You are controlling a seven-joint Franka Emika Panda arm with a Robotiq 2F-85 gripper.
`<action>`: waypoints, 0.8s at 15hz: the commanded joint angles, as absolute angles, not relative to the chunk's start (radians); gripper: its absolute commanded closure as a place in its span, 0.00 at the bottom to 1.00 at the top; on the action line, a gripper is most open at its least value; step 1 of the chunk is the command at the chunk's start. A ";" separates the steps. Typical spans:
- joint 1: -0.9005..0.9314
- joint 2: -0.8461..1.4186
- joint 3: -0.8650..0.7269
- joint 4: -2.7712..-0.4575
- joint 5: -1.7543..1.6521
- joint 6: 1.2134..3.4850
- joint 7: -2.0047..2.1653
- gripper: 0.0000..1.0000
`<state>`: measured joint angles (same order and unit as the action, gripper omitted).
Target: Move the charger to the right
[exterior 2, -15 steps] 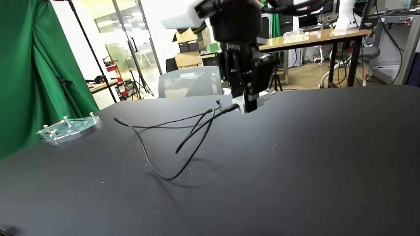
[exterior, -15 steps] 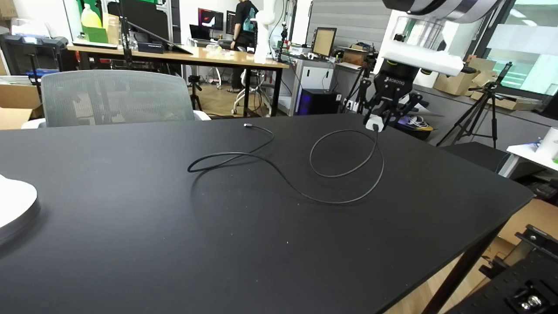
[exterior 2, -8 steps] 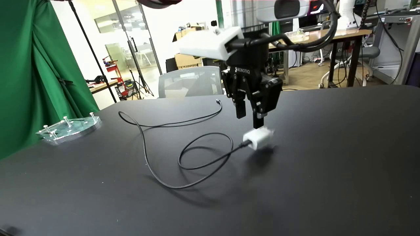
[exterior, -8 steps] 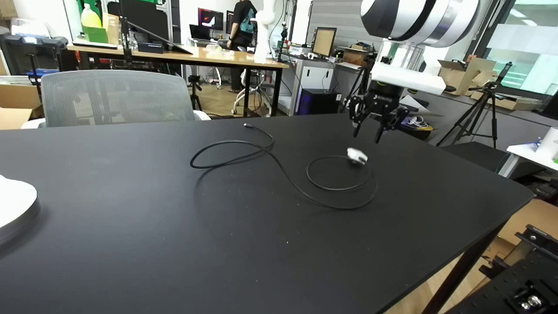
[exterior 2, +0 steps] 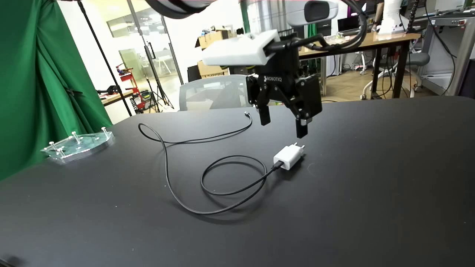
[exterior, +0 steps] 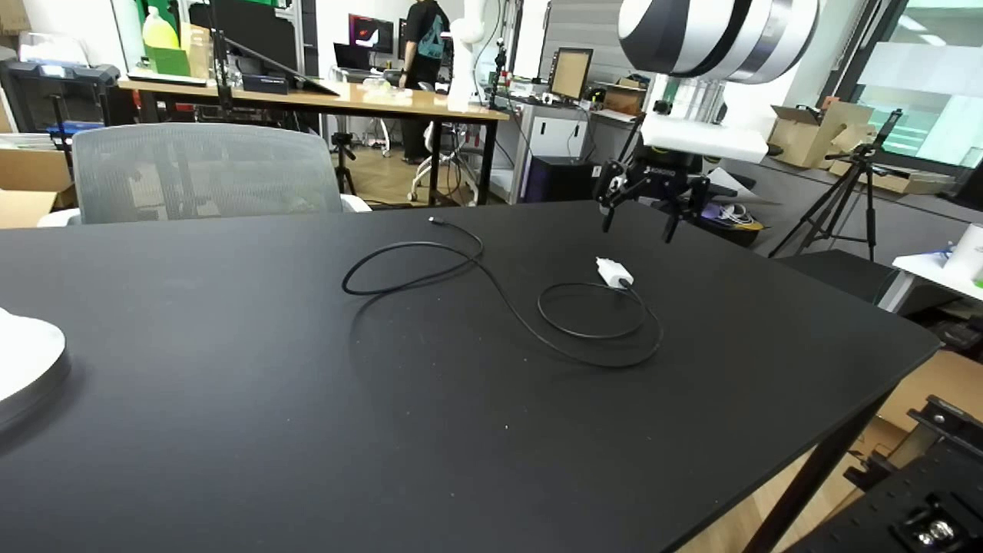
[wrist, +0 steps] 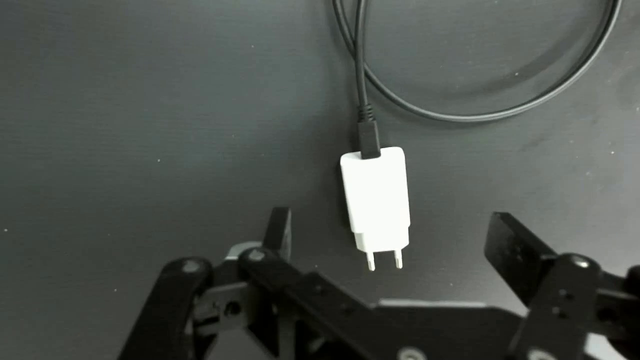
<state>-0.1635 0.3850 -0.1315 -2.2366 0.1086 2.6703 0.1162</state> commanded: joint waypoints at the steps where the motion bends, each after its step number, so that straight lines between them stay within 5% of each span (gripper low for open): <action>1: -0.085 0.372 -0.184 -2.180 -0.002 2.623 0.186 0.00; 12: -0.017 0.493 0.000 -1.882 0.068 2.373 0.082 0.00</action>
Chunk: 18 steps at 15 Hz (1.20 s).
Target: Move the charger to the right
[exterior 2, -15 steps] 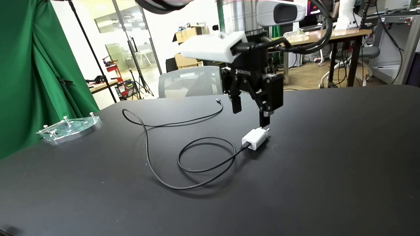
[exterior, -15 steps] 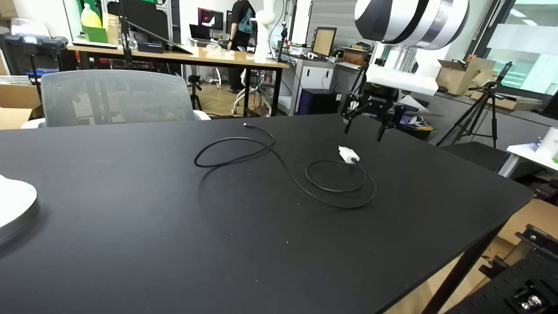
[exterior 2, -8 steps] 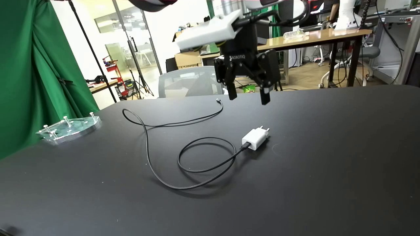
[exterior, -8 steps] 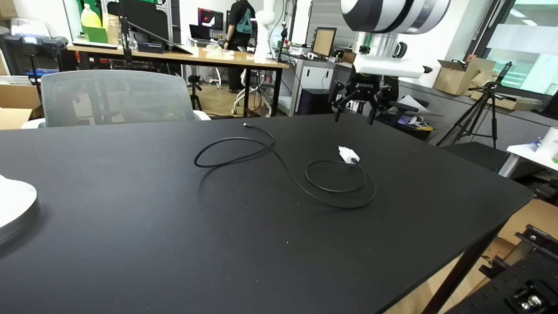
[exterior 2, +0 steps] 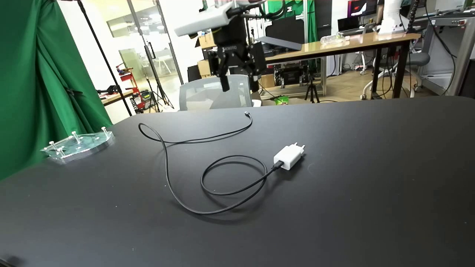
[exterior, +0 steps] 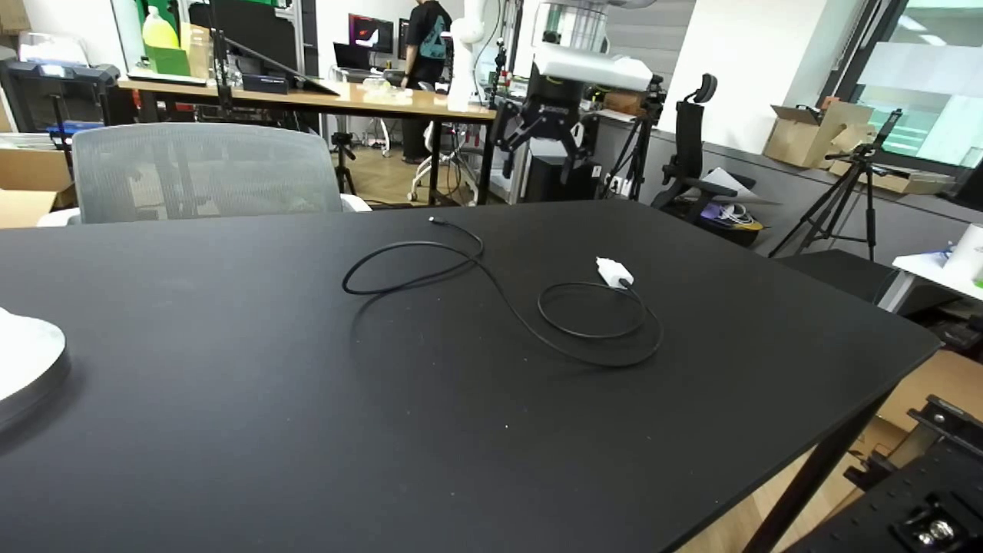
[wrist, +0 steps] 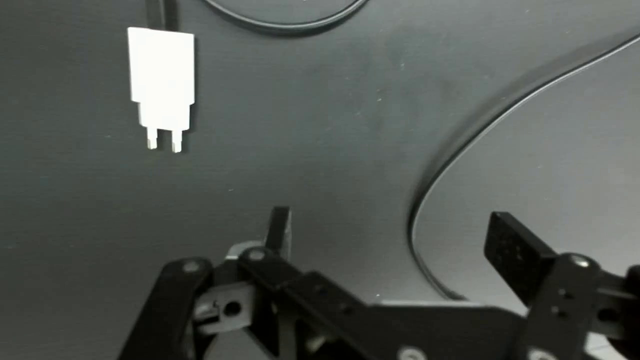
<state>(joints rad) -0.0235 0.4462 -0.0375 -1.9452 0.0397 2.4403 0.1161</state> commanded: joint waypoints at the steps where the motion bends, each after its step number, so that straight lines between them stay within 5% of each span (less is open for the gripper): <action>1: -0.014 0.501 0.010 -1.868 0.083 2.333 0.095 0.00; 18: 0.028 0.671 -0.071 -1.704 0.074 2.296 0.304 0.00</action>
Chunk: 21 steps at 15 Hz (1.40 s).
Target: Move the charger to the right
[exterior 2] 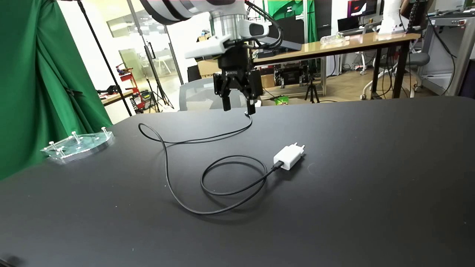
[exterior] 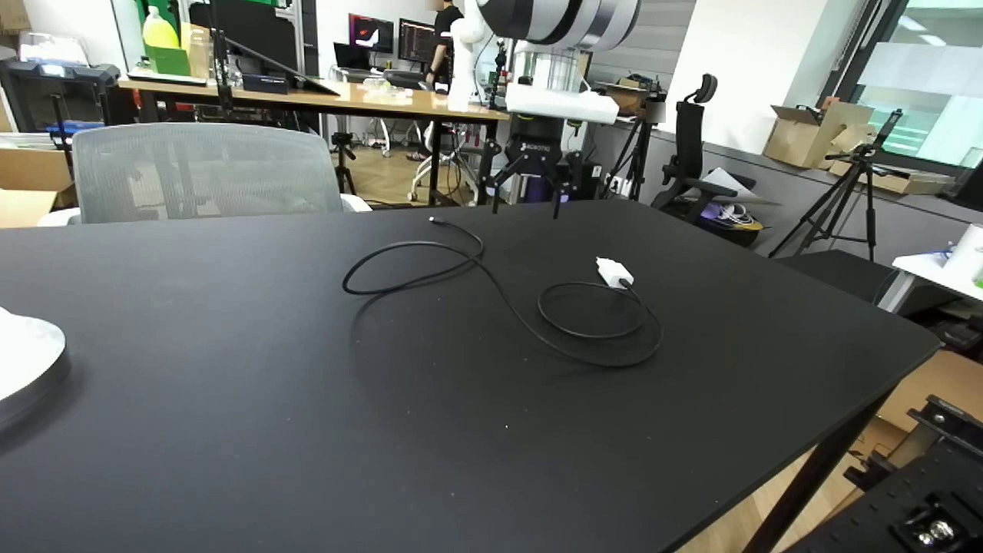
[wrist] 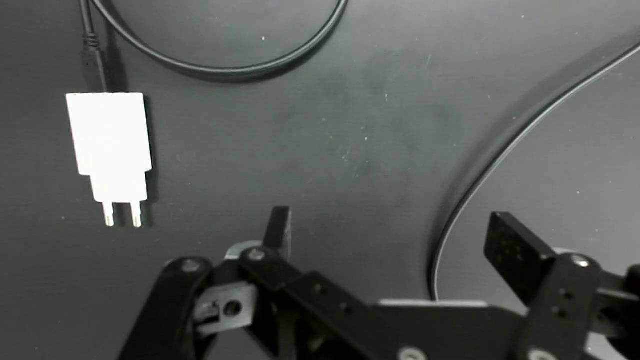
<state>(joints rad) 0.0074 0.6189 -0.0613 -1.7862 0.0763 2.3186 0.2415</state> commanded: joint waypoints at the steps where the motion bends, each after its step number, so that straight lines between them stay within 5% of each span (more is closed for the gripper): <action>1: 0.039 0.683 -0.077 -1.689 0.069 2.304 0.326 0.00; 18: 0.182 0.828 -0.144 -1.654 0.059 2.516 0.528 0.00; 19: 0.184 0.831 -0.145 -1.657 0.064 2.533 0.532 0.25; 21: 0.190 0.833 -0.150 -1.667 0.067 2.566 0.541 0.32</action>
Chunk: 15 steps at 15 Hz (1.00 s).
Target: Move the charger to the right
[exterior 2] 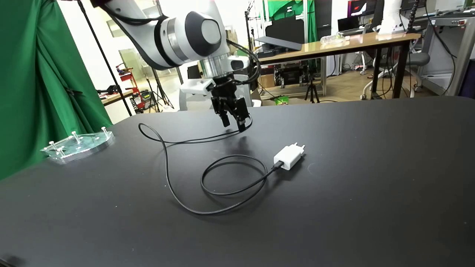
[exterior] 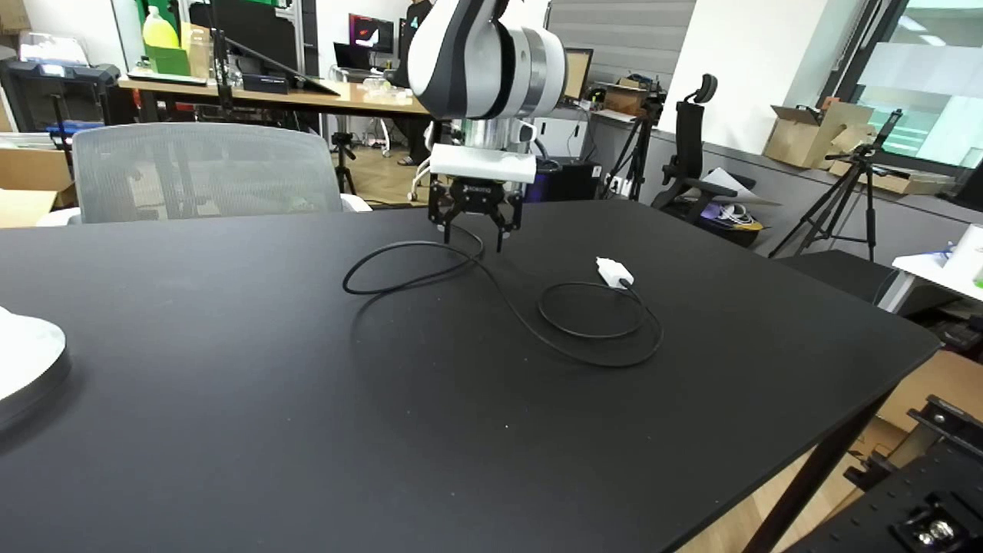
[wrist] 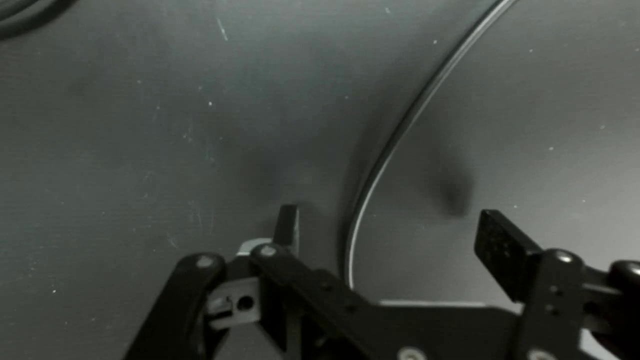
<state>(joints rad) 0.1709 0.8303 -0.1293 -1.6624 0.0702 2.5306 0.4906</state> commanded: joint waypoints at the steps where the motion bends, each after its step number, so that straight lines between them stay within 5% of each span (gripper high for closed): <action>1: 0.193 0.833 -0.153 -1.672 0.068 2.583 0.545 0.40; 9: 0.192 0.823 -0.157 -1.701 0.090 2.643 0.549 0.95; 15: 0.203 0.746 -0.174 -1.791 0.092 2.643 0.547 0.99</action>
